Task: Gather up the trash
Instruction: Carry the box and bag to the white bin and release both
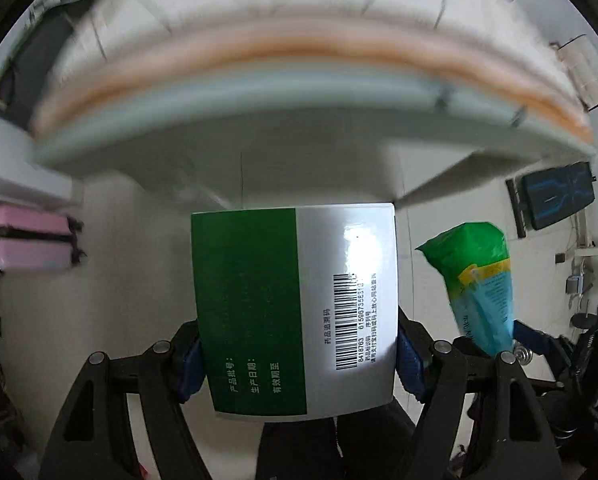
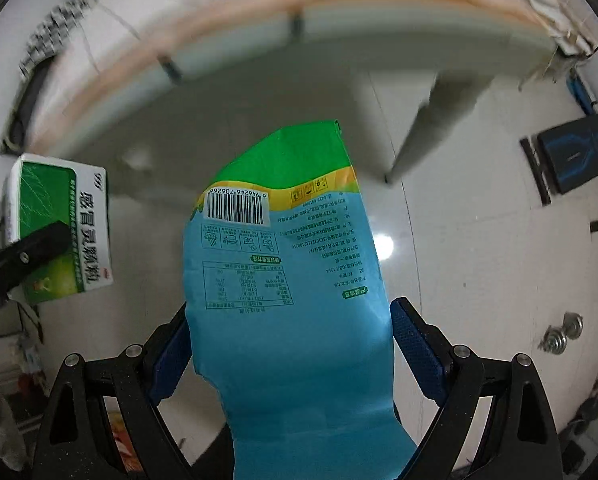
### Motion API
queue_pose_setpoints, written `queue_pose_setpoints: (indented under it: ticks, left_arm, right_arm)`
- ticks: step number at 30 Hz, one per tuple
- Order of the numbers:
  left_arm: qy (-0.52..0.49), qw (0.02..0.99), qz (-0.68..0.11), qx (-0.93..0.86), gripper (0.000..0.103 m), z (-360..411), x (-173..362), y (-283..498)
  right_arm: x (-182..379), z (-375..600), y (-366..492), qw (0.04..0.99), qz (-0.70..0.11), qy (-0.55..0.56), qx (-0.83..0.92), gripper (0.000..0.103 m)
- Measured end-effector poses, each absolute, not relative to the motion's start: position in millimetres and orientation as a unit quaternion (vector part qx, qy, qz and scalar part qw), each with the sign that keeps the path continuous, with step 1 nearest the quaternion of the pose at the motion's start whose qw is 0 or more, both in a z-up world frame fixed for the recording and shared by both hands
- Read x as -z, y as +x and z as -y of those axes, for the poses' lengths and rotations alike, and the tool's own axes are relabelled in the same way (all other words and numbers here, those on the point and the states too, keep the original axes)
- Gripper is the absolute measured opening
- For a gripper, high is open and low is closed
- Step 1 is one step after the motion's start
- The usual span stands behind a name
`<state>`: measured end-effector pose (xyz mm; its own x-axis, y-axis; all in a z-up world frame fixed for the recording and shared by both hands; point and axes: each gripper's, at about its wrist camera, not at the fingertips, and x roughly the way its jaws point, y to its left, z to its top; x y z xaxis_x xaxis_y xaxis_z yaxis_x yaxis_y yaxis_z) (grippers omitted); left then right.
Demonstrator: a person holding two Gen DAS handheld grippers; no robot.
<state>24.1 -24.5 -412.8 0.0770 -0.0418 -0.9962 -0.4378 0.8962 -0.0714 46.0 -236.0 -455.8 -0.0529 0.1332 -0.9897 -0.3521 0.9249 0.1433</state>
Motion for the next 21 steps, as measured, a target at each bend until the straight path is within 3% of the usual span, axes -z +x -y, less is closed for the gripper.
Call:
queue_pose_setpoints:
  ticks: [6,13,14,16,21]
  left_arm:
    - [-0.226,0.66,-0.706,-0.123,0.075,22,555,23]
    - [-0.289,0.609,-0.733,-0.092,0.079,10,680,21]
    - [-0.293,0.604,-0.735,-0.094,0.08,11,690,22]
    - [-0.308,0.597,-0.734,-0.097,0.099,6,704,18]
    - [-0.316,0.597,-0.726,-0.128,0.099,-3,697,6]
  right_arm:
    - [586,248,34,0.64,-0.745,-0.088,-0.168,0.094]
    - [726,239,30,0.587,-0.781,-0.101,-0.189,0.094]
    - [744,238,29,0.581,-0.785,-0.1,-0.192,0.094]
    - [768,233,29,0.575,-0.788,-0.098,-0.198,0.095]
    - [795,219,37,0.556,-0.799,-0.061,-0.222,0.102]
